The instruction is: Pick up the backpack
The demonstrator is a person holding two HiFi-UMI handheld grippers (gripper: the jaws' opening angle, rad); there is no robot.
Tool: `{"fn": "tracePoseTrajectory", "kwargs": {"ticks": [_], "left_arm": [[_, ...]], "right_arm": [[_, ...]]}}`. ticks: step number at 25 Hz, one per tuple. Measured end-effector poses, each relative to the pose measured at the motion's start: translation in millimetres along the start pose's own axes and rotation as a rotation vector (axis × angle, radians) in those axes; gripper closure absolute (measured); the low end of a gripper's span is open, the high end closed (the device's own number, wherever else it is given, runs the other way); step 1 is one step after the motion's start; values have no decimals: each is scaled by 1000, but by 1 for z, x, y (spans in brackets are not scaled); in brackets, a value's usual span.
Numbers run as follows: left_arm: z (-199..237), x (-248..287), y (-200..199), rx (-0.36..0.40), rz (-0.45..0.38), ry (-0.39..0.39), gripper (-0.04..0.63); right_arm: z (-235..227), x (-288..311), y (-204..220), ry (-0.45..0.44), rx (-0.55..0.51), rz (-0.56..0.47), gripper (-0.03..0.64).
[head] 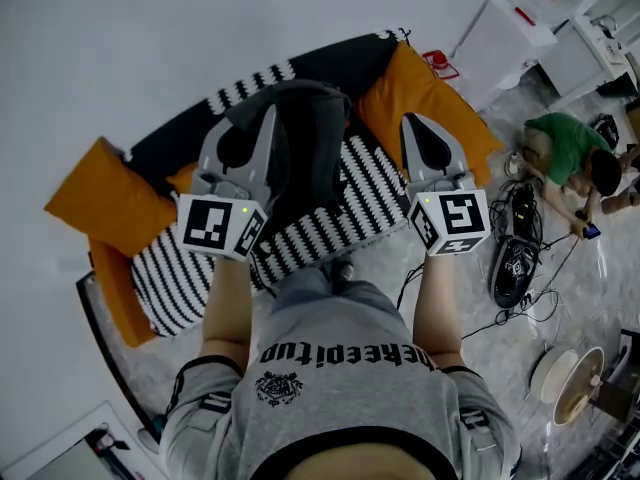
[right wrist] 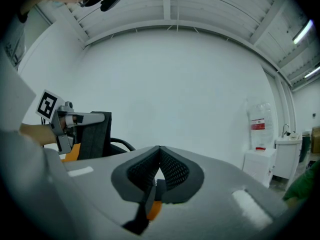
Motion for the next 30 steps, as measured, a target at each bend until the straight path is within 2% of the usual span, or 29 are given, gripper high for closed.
{"fn": "tracePoseTrajectory", "kwargs": {"ticks": [30], "left_arm": [[1, -20, 0, -25, -8, -21, 548]], "right_arm": [[15, -5, -4, -12, -8, -28, 621]]}}
Point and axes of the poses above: the fingertips, and each gripper's own axes: x forward along the fingers, z to its left, y out of its underside, the point moved 9 cm from there along -x, backward along the fingers, and after that the axes turned 6 degrees about -x, right-handed, at the moved point
